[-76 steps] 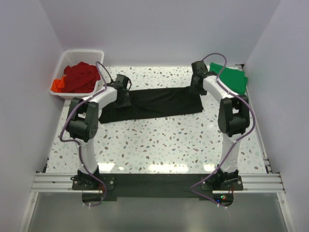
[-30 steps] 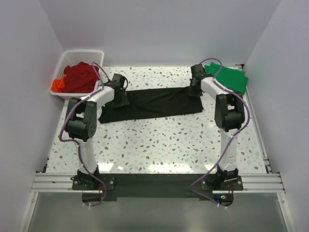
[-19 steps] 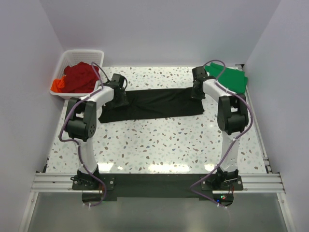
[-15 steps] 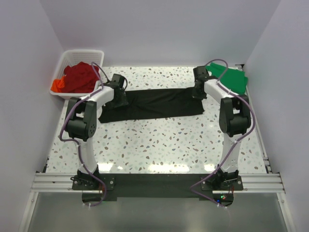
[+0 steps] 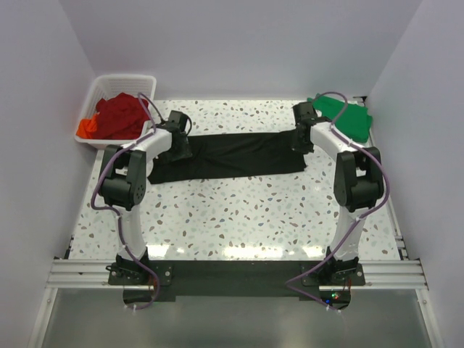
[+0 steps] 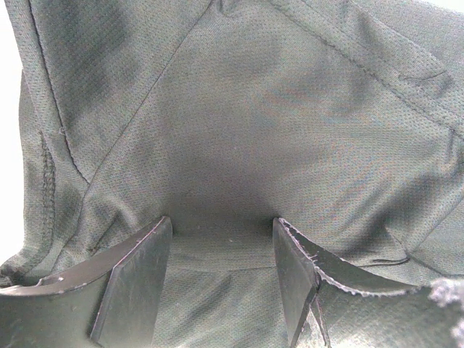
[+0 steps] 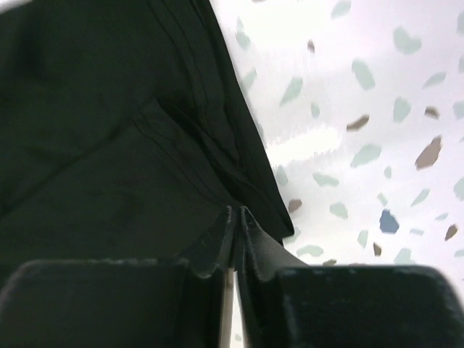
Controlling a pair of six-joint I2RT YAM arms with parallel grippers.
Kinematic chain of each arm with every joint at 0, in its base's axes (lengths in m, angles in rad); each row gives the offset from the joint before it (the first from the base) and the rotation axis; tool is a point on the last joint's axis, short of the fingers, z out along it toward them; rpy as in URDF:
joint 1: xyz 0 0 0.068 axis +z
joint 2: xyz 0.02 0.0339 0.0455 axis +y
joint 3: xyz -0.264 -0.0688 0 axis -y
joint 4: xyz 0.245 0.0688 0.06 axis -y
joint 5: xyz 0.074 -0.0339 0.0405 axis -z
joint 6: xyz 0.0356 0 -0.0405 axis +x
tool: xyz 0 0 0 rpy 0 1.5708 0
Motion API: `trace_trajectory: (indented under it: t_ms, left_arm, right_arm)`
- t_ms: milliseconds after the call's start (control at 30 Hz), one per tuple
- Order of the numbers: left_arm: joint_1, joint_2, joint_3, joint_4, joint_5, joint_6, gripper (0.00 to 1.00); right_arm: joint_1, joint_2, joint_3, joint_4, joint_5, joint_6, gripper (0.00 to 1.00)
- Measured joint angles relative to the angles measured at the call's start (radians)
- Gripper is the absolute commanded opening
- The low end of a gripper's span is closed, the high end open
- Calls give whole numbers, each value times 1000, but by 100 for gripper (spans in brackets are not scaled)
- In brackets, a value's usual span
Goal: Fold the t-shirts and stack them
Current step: Fold the tshirt
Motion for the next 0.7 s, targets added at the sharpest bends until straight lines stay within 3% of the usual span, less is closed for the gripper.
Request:
trace_trajectory:
  t_ms: [100, 200, 567, 700]
  left_arm:
    - [0, 1, 0, 0, 0, 0, 63]
    - [1, 3, 2, 0, -2, -1, 63]
    - [10, 31, 42, -17, -13, -18, 63]
    - [16, 42, 59, -23, -14, -18, 63]
  right_arm:
    - [0, -15, -59, -1, -20, 1, 29]
    - [0, -32, -115, -1, -29, 0, 33]
    - [-4, -37, -156, 50, -47, -23, 34]
    - [-10, -27, -148, 56, -53, -34, 22]
